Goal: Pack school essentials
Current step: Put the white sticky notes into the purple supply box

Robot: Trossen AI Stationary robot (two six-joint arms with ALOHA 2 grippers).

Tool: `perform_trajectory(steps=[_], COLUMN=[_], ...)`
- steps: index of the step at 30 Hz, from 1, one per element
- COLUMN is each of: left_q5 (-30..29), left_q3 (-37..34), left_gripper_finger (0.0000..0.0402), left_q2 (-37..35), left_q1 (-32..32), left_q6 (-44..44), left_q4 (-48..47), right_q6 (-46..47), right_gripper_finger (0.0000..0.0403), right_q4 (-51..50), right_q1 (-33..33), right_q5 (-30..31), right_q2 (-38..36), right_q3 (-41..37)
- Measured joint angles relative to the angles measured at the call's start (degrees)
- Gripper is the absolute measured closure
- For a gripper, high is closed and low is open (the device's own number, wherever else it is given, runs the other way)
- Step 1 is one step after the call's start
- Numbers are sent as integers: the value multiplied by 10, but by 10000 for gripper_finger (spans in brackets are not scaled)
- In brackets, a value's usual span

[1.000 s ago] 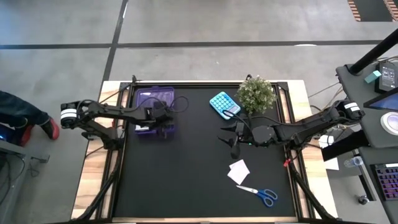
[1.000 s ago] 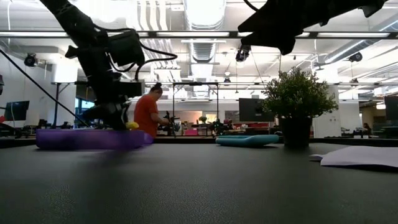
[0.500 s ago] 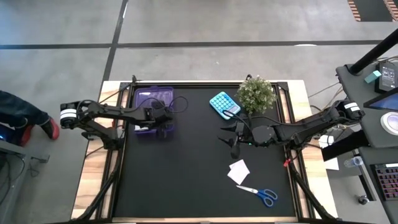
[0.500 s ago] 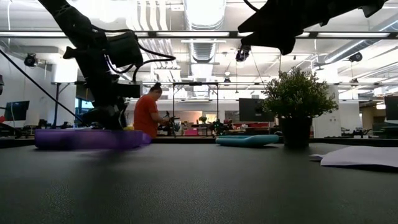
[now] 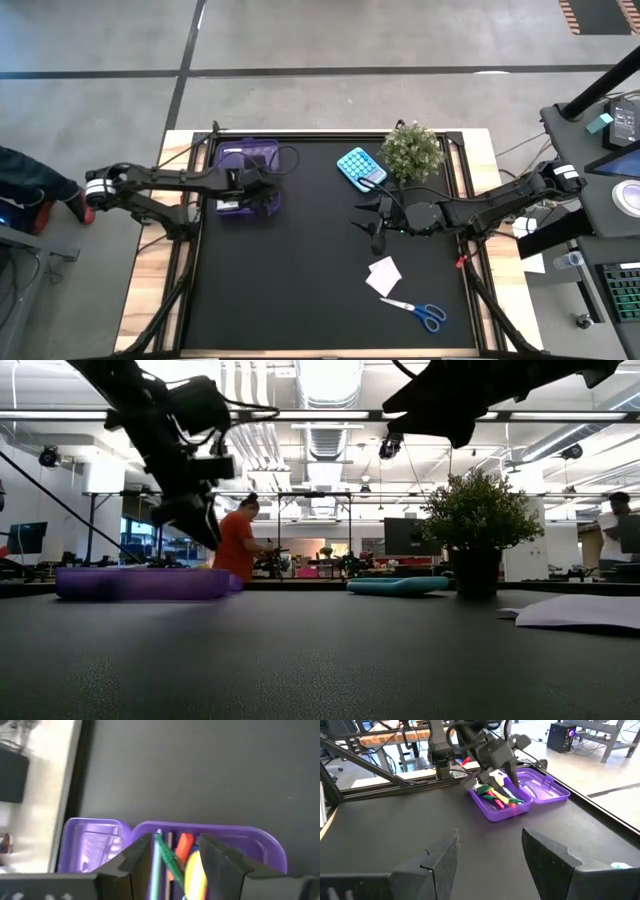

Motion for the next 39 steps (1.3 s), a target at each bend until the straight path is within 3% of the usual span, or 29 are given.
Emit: perform_trajectory(steps=[4, 16, 20, 26, 32, 39], left_q5=[-43, -43, -42, 56, 60, 43], left_q3=[-2, -34, -33, -32, -34, -28], left_gripper_finger=[262, 361, 377, 329, 266, 251], left_q2=[-20, 13, 18, 13, 25, 46], left_q1=[1, 5, 9, 62, 84, 84], left_q6=[-1, -46, -76, -169, -228, -261], left_q4=[-7, 3, 23, 25, 71, 89], right_q6=[0, 0, 0, 0, -3, -4], right_gripper_finger=[197, 197, 197, 197, 197, 197], right_q4=[0, 0, 0, 0, 0, 0], right_q1=[0, 0, 0, 0, 0, 0], right_q5=[0, 0, -1, -1, -1, -1], right_q2=[0, 0, 0, 0, 0, 0], right_q3=[0, 0, 0, 0, 0, 0])
